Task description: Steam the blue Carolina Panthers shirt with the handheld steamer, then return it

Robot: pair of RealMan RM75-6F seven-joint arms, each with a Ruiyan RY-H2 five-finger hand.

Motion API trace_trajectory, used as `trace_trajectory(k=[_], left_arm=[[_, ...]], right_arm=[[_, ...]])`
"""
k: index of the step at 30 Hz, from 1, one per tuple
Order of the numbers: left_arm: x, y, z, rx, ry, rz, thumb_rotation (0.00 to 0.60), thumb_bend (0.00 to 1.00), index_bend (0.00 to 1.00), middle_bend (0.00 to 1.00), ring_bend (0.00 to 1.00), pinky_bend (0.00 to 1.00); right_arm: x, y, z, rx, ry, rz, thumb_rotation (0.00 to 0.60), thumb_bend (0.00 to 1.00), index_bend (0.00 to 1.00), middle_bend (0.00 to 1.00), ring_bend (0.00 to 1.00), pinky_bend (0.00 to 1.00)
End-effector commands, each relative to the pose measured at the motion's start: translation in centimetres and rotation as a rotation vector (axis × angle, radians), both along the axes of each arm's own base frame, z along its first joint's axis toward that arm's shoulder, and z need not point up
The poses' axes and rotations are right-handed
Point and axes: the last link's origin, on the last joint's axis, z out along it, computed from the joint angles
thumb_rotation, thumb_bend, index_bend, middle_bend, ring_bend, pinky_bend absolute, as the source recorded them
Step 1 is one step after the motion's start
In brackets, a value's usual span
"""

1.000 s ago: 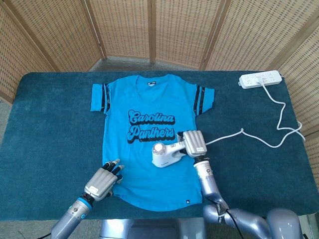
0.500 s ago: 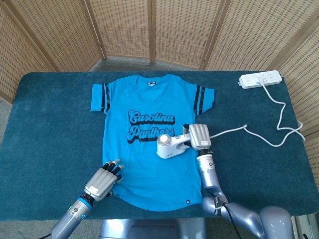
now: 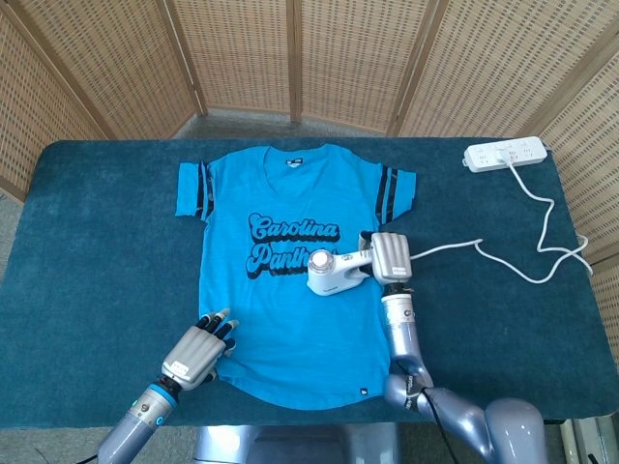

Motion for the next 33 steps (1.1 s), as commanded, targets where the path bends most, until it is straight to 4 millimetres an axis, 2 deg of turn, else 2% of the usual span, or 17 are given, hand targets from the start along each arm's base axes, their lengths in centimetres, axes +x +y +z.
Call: trace_trajectory(k=[1, 10, 17, 33], left_arm=[[0.0, 0.0, -0.1, -0.002, -0.001, -0.001, 0.511, 0.45, 0.52, 0.19, 0.03, 0.14], [0.0, 0.0, 0.0, 0.001, 0.000, -0.003, 0.506, 0.45, 0.52, 0.19, 0.03, 0.14], [-0.1, 0.0, 0.0, 0.002, -0.001, -0.003, 0.511, 0.45, 0.52, 0.19, 0.03, 0.14], [-0.2, -0.1, 0.0, 0.002, -0.002, -0.003, 0.510, 0.45, 0.52, 0.19, 0.03, 0.14]], right_arm=[[-0.4, 0.3, -0.2, 0.057, 0.030, -0.014, 0.600, 0.36, 0.68, 0.66, 0.65, 0.58], [-0.2, 2.1, -0.2, 0.160, 0.116, 0.006, 0.600, 0.36, 0.68, 0.66, 0.65, 0.60], [0.6, 3.5, -0.2, 0.223, 0.143, 0.037, 0.600, 0.36, 0.68, 0.68, 0.70, 0.63], [1.9, 6.7, -0.4, 0.298, 0.138, 0.109, 0.600, 0.36, 0.68, 0.70, 0.71, 0.66]])
